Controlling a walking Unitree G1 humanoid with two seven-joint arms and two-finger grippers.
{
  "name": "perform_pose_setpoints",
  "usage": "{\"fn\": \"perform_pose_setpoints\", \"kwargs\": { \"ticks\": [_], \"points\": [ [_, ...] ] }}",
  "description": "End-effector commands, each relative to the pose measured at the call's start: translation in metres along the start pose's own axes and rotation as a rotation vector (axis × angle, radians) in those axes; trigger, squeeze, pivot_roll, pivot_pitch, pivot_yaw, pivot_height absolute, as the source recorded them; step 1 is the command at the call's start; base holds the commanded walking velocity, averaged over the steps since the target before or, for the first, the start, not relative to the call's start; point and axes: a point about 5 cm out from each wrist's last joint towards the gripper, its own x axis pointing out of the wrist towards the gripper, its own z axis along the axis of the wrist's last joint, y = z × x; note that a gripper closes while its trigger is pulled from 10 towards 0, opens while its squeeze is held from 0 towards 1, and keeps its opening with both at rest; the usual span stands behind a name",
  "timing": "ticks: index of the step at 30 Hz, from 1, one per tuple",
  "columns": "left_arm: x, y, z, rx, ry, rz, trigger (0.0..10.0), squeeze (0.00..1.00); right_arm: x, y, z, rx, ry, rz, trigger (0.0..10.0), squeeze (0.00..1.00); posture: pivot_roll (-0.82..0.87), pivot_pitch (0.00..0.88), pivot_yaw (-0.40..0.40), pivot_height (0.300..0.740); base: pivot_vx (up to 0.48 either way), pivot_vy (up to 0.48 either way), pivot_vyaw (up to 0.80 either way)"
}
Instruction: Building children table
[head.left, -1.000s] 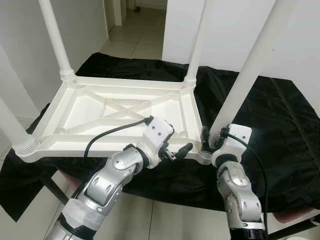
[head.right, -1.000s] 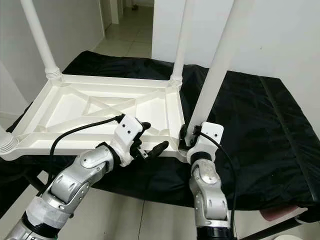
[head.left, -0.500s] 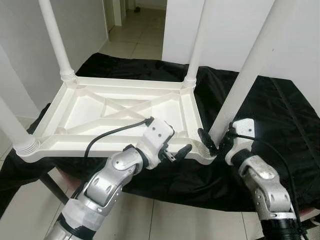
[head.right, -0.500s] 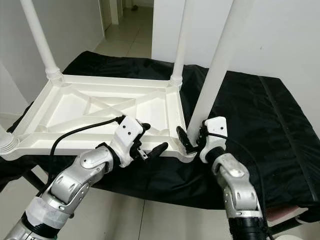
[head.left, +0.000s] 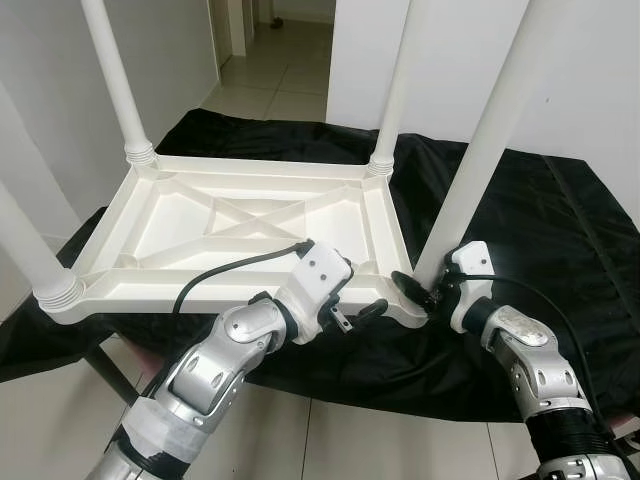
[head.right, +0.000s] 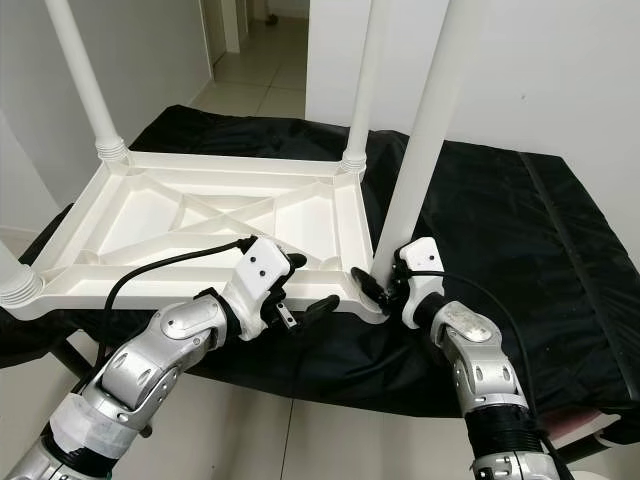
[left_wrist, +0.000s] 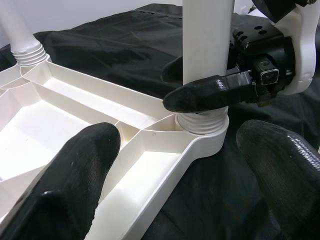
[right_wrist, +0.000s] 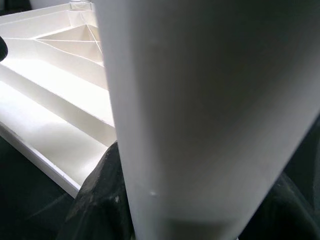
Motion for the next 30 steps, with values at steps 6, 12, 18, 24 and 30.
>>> {"fn": "perform_pose_setpoints", "kwargs": {
  "ticks": [6,12,18,24,30],
  "points": [
    [0.001,-0.001,0.002,0.024,-0.003,-0.047,10.0,0.00,-0.004,-0.001,-0.006,0.022,0.012,-0.014,10.0,0.00,-0.06,0.000,-0.026,0.740,0.000,0.000,0.00],
    [0.000,-0.003,0.001,0.022,0.003,-0.052,10.0,0.00,-0.004,0.003,-0.006,0.075,-0.005,-0.088,10.0,0.00,-0.06,0.000,-0.027,0.740,0.000,0.000,0.00],
    [-0.002,-0.005,-0.001,0.018,0.008,-0.059,10.0,0.00,-0.002,0.009,-0.006,0.125,-0.005,-0.206,10.0,0.00,-0.06,0.000,-0.032,0.740,0.000,0.000,0.00],
    [-0.003,-0.008,-0.003,0.009,0.016,-0.065,10.0,0.00,0.002,0.022,-0.004,0.223,-0.004,-0.435,10.0,0.00,-0.06,0.000,-0.036,0.740,0.000,0.000,0.00],
    [-0.005,-0.010,-0.004,0.004,0.020,-0.070,10.0,0.00,0.005,0.035,-0.001,0.265,-0.022,-0.599,10.0,0.00,-0.06,0.000,-0.038,0.740,0.000,0.000,0.00]
  ]
}}
